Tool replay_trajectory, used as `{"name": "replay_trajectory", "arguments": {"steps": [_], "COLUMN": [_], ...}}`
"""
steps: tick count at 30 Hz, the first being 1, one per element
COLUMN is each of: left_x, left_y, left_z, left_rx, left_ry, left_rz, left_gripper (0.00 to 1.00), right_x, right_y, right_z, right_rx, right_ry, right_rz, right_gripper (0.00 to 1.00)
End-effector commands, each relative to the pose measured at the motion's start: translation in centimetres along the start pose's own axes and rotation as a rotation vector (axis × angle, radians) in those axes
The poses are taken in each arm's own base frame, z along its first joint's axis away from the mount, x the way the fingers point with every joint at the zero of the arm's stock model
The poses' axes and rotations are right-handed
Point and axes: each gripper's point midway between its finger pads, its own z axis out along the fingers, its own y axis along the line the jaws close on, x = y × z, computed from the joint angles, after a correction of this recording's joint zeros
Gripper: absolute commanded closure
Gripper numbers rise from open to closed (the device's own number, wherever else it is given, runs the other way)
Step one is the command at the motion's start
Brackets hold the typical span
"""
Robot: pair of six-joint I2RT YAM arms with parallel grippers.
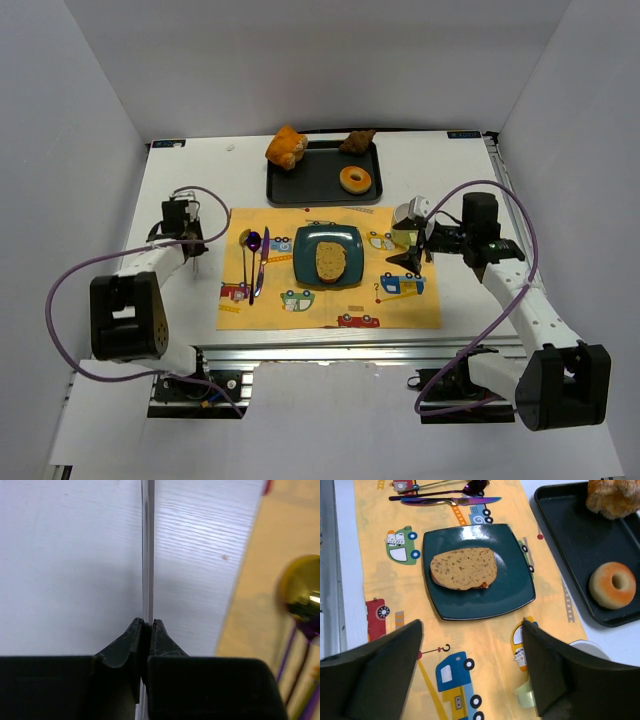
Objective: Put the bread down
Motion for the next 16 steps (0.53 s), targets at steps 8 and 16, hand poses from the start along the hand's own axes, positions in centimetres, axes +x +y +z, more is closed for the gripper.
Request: {"name": "replay_trajectory", "arguments": {"steps": [8,16], "left_x": [2.6,-1.3], "left_y": [0.9,1.1], "left_z": [4.2,0.7], "left_rx": [0.105,0.129], "left_ry": [0.071,-0.061], "left_rz": [0.007,-0.152], "left_gripper": [0.32,0.02], "right_x": [0.5,2.7], "right_y": [-5.1,-8.5], "right_z": [-0.6,-2.4], "right_rx": [0.271,0.508], "right_ry": [0.091,0.191], "right_rz": [0.22,0.291], "right_gripper": [0.11,0.1]}}
